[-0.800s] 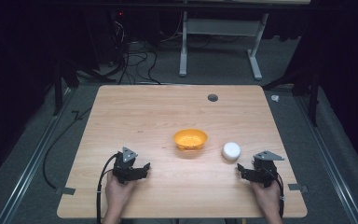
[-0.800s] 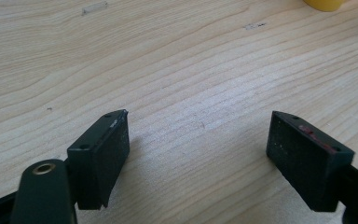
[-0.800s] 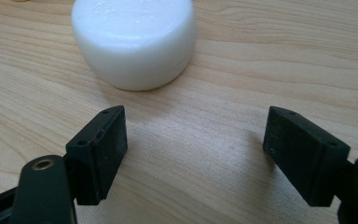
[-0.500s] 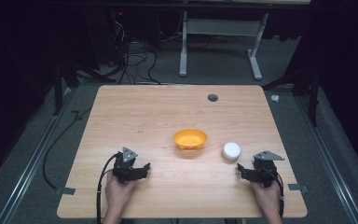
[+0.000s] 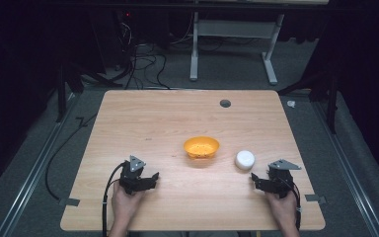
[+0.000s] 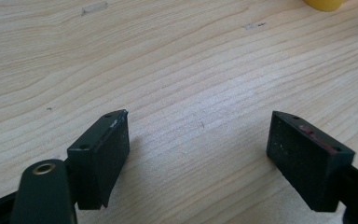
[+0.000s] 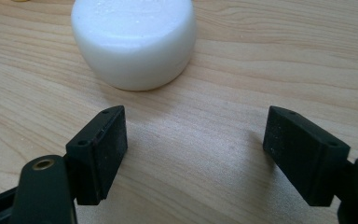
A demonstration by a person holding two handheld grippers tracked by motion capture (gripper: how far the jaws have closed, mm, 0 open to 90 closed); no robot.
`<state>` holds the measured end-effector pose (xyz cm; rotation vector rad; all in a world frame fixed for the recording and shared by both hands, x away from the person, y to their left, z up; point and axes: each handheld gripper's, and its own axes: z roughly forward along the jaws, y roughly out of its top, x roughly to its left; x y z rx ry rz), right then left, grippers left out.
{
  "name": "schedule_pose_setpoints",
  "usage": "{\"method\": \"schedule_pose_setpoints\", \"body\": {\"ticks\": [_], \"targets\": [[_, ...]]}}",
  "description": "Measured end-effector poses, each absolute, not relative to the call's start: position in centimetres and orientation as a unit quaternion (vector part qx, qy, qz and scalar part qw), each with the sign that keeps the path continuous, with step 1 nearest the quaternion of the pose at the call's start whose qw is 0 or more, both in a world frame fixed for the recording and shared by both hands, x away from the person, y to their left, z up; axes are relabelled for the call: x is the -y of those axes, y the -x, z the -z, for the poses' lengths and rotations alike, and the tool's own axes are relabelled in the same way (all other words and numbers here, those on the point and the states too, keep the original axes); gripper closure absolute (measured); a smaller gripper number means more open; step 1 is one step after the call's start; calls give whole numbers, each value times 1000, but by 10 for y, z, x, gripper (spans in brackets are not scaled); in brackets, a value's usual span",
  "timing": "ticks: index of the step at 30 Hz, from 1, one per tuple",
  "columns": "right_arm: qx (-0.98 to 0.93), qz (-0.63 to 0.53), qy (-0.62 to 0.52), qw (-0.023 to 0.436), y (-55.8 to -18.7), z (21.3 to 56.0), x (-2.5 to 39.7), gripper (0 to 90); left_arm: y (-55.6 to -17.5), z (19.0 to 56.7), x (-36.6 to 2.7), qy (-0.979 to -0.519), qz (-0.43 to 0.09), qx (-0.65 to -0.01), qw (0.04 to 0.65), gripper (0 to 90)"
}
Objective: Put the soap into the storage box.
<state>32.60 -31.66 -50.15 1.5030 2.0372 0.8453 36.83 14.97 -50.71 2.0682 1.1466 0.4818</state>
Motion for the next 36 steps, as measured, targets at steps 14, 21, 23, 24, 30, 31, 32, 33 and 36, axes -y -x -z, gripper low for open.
{"method": "schedule_pose_setpoints", "body": {"ticks": [14,21,23,24,30,31,32,33,36], "targets": [[-741,-315,-546,230,-325,499,315,215,-368,507,-150,-801,-186,-444,357,216],[-740,-330,-538,233,-322,490,308,202,-368,507,-150,-801,-186,-444,357,216],[-740,-334,-536,232,-322,488,306,198,-368,507,-150,-801,-186,-444,357,216],[-741,-335,-534,230,-322,487,305,194,-368,507,-150,-801,-186,-444,357,216],[-741,-335,-534,233,-326,482,299,171,-368,507,-150,-801,-184,-444,357,218],[-741,-335,-534,232,-327,482,298,167,-368,507,-150,-801,-184,-444,357,218],[-741,-336,-533,232,-328,482,296,165,-368,507,-150,-801,-184,-444,357,218],[-741,-336,-533,232,-328,482,296,165,-368,507,-150,-801,-184,-444,357,218],[-745,-337,-529,229,-330,481,292,160,-368,507,-150,-801,-184,-444,357,218]]}}
